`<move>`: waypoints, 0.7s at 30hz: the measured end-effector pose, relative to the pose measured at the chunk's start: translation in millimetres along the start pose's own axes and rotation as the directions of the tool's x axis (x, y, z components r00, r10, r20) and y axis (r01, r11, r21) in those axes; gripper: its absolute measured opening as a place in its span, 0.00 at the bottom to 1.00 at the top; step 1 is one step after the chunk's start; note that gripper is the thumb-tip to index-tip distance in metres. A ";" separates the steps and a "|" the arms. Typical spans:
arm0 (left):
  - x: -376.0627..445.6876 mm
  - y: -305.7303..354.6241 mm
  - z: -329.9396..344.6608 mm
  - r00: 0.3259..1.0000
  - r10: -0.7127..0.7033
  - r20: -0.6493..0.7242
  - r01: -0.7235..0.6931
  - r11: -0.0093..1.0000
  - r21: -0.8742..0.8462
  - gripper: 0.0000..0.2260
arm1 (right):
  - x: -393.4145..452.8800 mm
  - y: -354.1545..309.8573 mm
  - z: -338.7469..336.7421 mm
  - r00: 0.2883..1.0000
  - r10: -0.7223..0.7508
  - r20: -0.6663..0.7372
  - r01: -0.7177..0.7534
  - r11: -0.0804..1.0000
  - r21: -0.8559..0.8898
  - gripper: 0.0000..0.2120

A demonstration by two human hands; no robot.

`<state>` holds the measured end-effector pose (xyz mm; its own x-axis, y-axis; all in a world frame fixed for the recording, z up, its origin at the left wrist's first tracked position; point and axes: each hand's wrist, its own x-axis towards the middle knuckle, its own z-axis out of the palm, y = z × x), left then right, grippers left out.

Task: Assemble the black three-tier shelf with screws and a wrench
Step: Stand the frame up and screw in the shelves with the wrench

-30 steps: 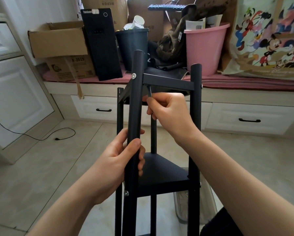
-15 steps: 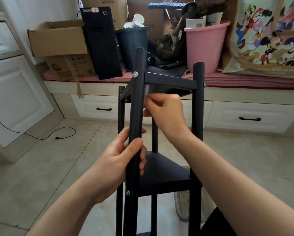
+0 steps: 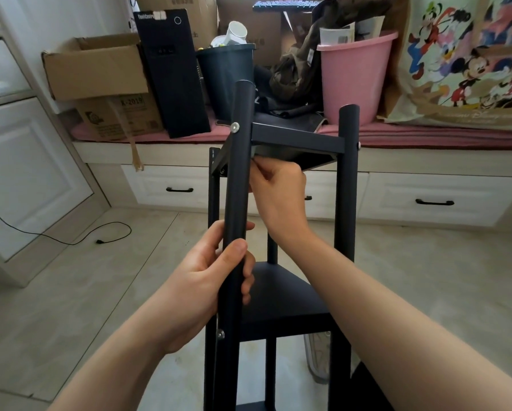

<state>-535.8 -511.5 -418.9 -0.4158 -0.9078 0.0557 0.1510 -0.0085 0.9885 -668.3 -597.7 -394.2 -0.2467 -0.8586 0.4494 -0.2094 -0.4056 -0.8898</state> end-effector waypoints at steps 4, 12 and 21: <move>0.5 -0.8 0.2 1.000 -0.001 0.019 0.001 1.000 0.007 0.09 | -1.9 -1.5 -5.7 0.999 -0.005 0.054 0.006 1.000 -0.028 0.12; 0.6 -1.6 1.1 0.999 0.003 0.035 -0.003 1.000 0.000 0.08 | -6.1 -6.1 -29.9 0.983 0.089 0.160 -0.076 0.994 -0.083 0.10; 1.4 -2.6 2.8 0.999 0.004 0.052 -0.005 1.000 0.020 0.09 | -5.2 -16.7 -51.2 0.978 0.131 0.165 -0.135 0.991 0.011 0.11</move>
<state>-539.2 -511.6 -421.0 -0.4612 -0.8848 0.0664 0.1348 0.0041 0.9909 -711.9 -570.4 -377.6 -0.1130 -0.9442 0.3094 -0.1640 -0.2894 -0.9430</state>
